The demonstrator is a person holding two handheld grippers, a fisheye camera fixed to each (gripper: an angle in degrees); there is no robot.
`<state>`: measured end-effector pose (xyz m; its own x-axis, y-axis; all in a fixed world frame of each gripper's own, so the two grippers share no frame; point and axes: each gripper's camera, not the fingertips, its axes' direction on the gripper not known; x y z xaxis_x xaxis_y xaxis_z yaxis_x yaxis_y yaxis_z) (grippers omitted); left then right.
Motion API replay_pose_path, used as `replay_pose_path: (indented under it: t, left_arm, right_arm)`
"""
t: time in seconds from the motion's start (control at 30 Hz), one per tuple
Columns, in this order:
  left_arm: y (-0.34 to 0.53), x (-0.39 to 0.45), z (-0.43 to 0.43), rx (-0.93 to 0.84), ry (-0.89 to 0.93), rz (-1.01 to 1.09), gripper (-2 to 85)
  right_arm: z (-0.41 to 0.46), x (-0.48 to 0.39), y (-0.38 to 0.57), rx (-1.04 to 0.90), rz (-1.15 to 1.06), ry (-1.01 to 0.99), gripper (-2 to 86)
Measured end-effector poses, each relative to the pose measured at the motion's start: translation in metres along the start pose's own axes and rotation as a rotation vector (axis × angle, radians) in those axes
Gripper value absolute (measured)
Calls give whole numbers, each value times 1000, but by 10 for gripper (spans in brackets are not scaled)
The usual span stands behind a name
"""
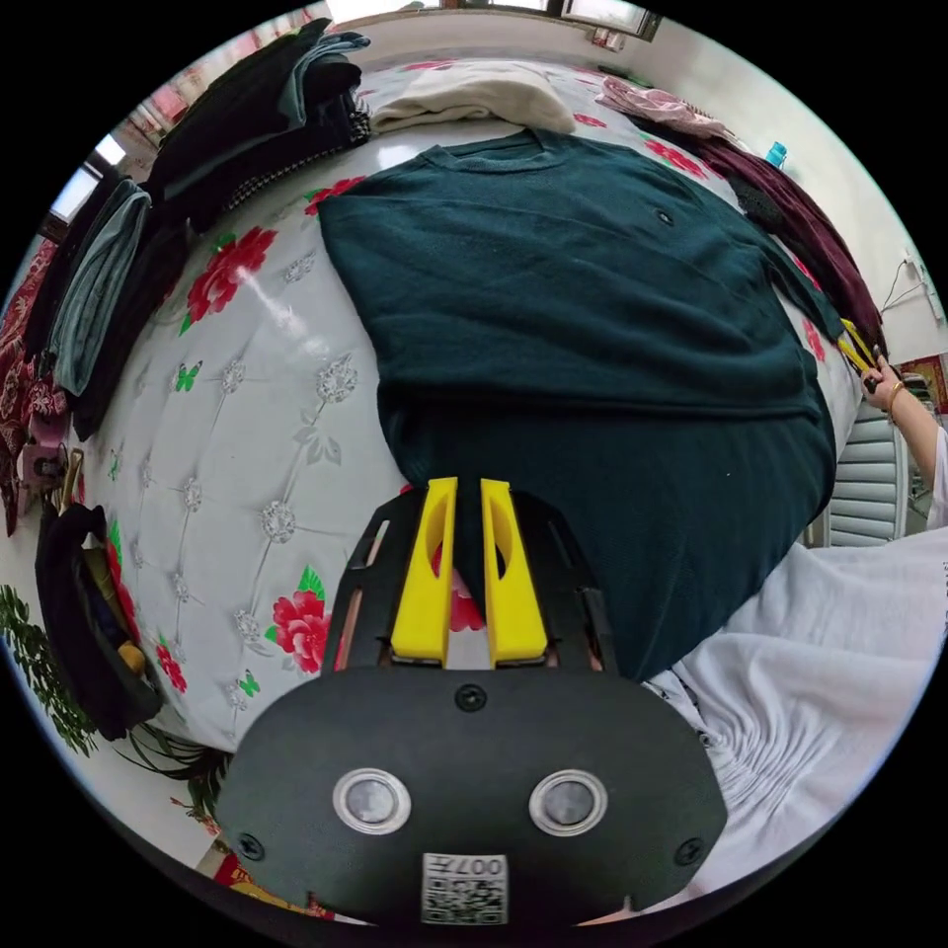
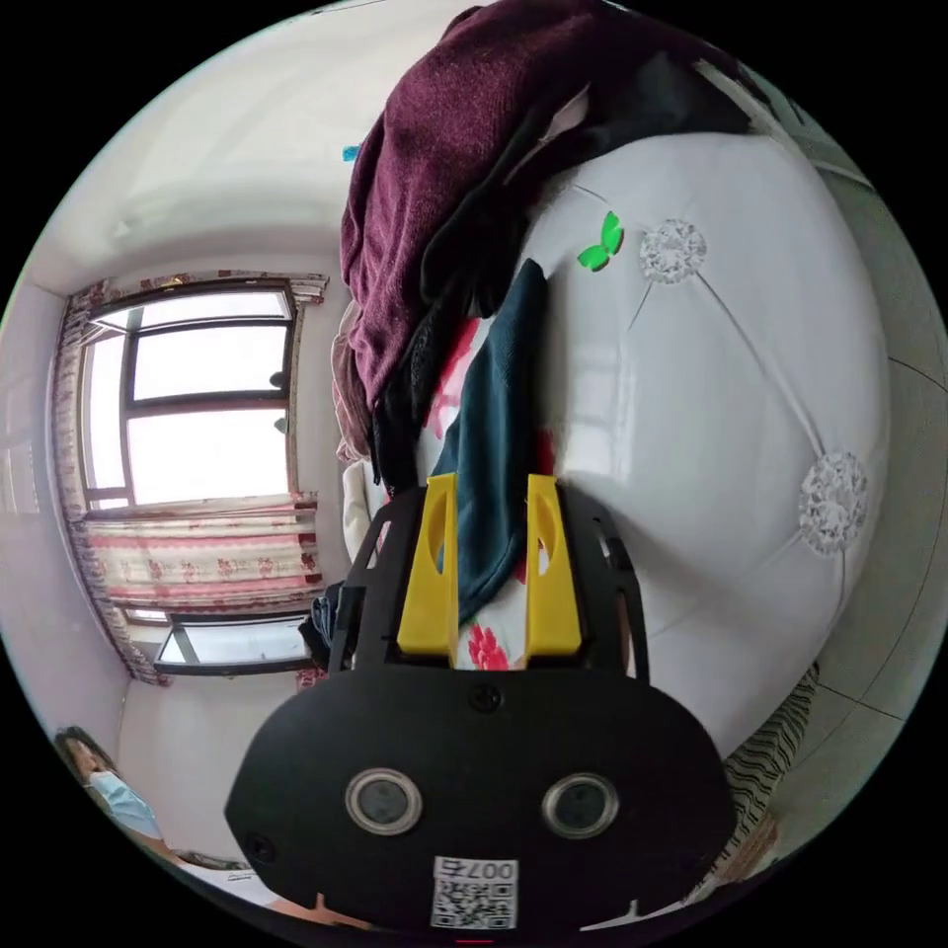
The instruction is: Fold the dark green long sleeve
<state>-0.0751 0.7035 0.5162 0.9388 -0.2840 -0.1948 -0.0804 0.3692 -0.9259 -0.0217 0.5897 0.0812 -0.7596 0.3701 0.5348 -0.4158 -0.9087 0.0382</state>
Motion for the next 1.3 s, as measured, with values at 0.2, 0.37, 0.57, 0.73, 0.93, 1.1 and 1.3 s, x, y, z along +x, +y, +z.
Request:
replay_pose_path:
  t: [0.2,0.37,0.57,0.73,0.93,1.1,1.3]
  left_arm:
    - [4,-25,-2,9,72,-97,51]
    - [19,-48,-18,43,111,-195,52]
    - [54,-66,-56,175,135,-270,48]
    - [88,-84,-66,236,182,-344,49]
    - [124,-99,-52,222,241,-411,53]
    - [127,-102,-57,252,276,-344,82]
    - [76,-79,-56,236,367,-165,101]
  right_arm:
    - [15,-28,1,37,-15,-35,6]
    - [25,-167,28,-47,-423,-140,1]
    - [65,-360,223,-396,-1211,-283,1]
    - [123,-368,462,-753,-1655,-307,3]
    - [244,-208,656,-1394,-1595,10,9]
    - [247,-177,690,-1515,-1540,31,15]
    - [262,-202,653,-1296,-1569,134,23]
